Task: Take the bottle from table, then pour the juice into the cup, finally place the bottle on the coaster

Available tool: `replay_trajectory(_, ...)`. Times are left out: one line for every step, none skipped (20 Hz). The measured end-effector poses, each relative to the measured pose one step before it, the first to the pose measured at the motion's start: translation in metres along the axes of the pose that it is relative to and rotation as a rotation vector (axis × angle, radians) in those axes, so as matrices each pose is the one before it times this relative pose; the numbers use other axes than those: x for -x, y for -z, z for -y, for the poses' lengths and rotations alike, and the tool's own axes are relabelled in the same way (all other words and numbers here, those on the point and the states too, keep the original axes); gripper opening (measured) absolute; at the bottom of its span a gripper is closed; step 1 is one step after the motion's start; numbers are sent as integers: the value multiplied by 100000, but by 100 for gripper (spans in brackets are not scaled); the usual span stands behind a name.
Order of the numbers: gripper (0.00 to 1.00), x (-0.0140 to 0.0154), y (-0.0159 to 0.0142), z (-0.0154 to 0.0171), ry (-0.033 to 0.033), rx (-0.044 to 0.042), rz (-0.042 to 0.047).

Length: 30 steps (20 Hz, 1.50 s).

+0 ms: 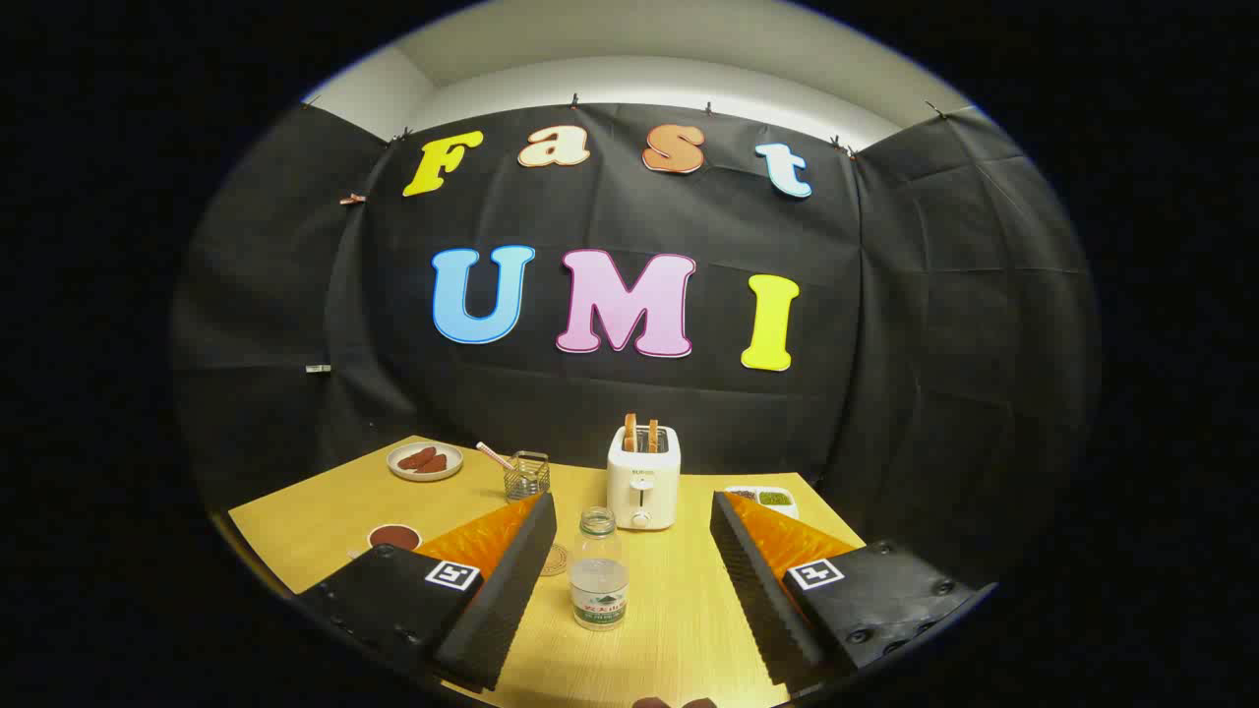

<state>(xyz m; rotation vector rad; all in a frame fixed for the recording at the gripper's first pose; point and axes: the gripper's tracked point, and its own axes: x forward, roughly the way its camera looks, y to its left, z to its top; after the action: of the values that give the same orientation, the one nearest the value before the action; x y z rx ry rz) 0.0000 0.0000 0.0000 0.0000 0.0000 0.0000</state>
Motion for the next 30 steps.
replay_trajectory(97, -19, 42, -103, -446, -174, -21)
replay_trajectory(97, 134, -21, -100, -339, -15, 33)
replay_trajectory(98, 97, -63, -154, -435, 410, 197)
replay_trajectory(97, 109, -56, -61, -92, 561, 354)
replay_trajectory(97, 69, 107, -91, -544, 164, -170)
replay_trajectory(97, 69, 218, -208, -760, -6, -497)
replay_trajectory(97, 10, 116, -135, -428, 181, -404)
replay_trajectory(97, -32, 83, -121, -511, 402, -381)
replay_trajectory(97, 25, 185, -151, -333, 985, -544)
replay_trajectory(97, -9, 215, -38, -137, 1665, -688)
replay_trajectory(97, 32, 95, 11, -163, 1131, -34)
replay_trajectory(97, 73, -69, -59, -374, 43, 58)
replay_trajectory(97, -11, 55, -163, -529, -884, -97)
replay_trajectory(97, -32, 66, -70, -139, -809, -44)
replay_trajectory(97, -19, 40, -70, -109, -706, -216)
replay_trajectory(97, -19, 160, -93, -39, -377, -546)
replay_trajectory(97, -57, 255, -134, -260, -356, -551)
replay_trajectory(97, -32, 126, -194, -472, -331, -445)
replay_trajectory(97, -20, 181, -196, -384, 27, -575)
replay_trajectory(97, -79, 100, -179, -393, 90, -509)
replay_trajectory(97, -78, 30, -84, -382, 162, 153)
replay_trajectory(97, -28, -97, 6, 194, 309, 614)
replay_trajectory(97, -197, 25, 26, 92, 472, 407)
replay_trajectory(97, -317, 156, 36, 329, 393, 188)
replay_trajectory(97, -400, 356, 224, 827, 69, -411)
replay_trajectory(97, -420, 321, 126, 222, -565, -376)
replay_trajectory(97, -494, 230, 86, 492, -665, -95)
replay_trajectory(98, -459, 238, 110, 332, -545, -197)
replay_trajectory(98, -644, 367, 9, 46, -423, -323)
replay_trajectory(98, -554, 377, -130, -385, -355, -447)
